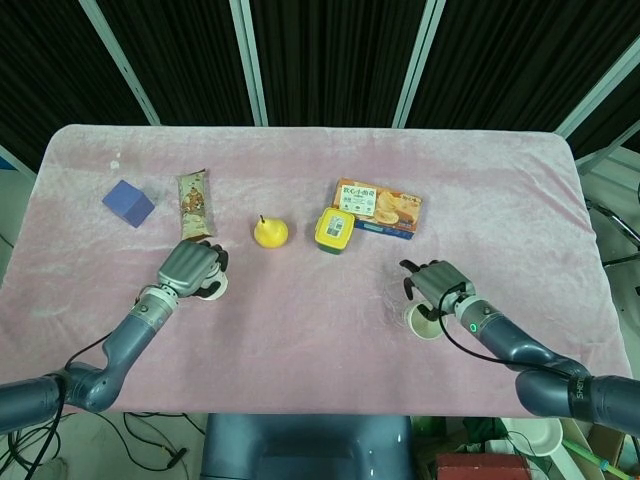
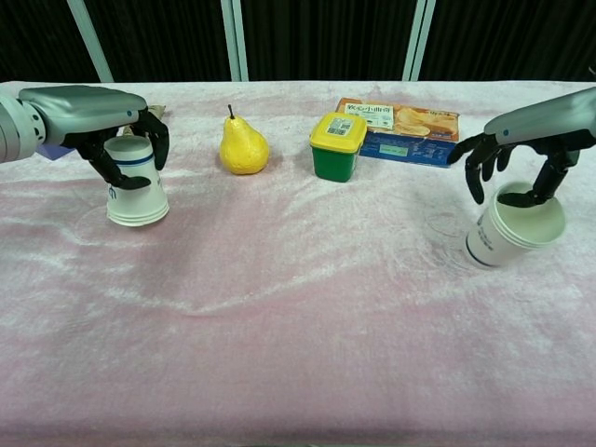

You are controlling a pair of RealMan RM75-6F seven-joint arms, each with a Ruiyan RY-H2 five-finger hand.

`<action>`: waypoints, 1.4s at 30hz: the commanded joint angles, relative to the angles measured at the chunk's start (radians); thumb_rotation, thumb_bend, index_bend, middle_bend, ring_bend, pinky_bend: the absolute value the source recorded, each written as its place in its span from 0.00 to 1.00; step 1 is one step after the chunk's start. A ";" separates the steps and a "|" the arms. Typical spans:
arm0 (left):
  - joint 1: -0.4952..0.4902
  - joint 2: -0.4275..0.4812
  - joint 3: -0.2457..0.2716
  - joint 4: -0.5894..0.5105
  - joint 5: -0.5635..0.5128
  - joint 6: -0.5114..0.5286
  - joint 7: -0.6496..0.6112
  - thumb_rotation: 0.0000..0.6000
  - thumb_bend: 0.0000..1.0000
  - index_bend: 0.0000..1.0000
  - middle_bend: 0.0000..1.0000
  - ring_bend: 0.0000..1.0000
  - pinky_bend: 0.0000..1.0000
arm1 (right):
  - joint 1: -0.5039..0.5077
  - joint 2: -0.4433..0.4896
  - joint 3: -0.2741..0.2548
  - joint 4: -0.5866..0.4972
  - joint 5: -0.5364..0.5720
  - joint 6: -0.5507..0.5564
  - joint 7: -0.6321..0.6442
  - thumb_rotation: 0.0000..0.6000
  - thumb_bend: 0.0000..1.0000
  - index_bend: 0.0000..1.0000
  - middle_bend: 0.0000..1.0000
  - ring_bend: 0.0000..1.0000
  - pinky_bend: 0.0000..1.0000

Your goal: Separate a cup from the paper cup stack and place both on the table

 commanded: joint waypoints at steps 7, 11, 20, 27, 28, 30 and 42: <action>0.003 -0.027 0.006 0.008 -0.008 -0.005 0.024 1.00 0.34 0.39 0.34 0.24 0.53 | 0.043 0.020 -0.019 -0.031 0.094 0.005 -0.008 1.00 0.29 0.19 0.00 0.19 0.19; 0.003 -0.021 0.004 -0.006 -0.027 -0.007 0.042 1.00 0.26 0.28 0.24 0.15 0.45 | 0.032 0.040 0.000 -0.044 0.082 0.021 0.030 1.00 0.26 0.14 0.00 0.19 0.19; 0.016 0.045 0.018 -0.093 -0.038 -0.001 0.066 1.00 0.13 0.16 0.10 0.00 0.25 | -0.031 0.174 0.044 -0.113 0.000 0.033 0.152 1.00 0.24 0.12 0.00 0.19 0.19; 0.092 0.158 -0.026 -0.202 0.038 0.159 -0.030 1.00 0.11 0.16 0.07 0.00 0.15 | -0.194 0.264 0.053 -0.132 -0.139 0.291 0.192 1.00 0.24 0.11 0.00 0.15 0.19; 0.107 0.178 -0.031 -0.220 0.059 0.184 -0.052 1.00 0.11 0.16 0.07 0.00 0.15 | -0.226 0.269 0.053 -0.126 -0.157 0.339 0.209 1.00 0.23 0.11 0.00 0.15 0.19; 0.139 0.223 -0.034 -0.263 0.095 0.236 -0.079 1.00 0.11 0.16 0.07 0.00 0.15 | -0.292 0.270 0.052 -0.104 -0.206 0.436 0.254 1.00 0.23 0.11 0.00 0.15 0.19; 0.538 0.307 0.190 -0.343 0.409 0.695 -0.136 1.00 0.17 0.12 0.07 0.00 0.12 | -0.709 0.114 -0.043 0.197 -0.502 0.991 0.507 1.00 0.23 0.11 0.00 0.15 0.19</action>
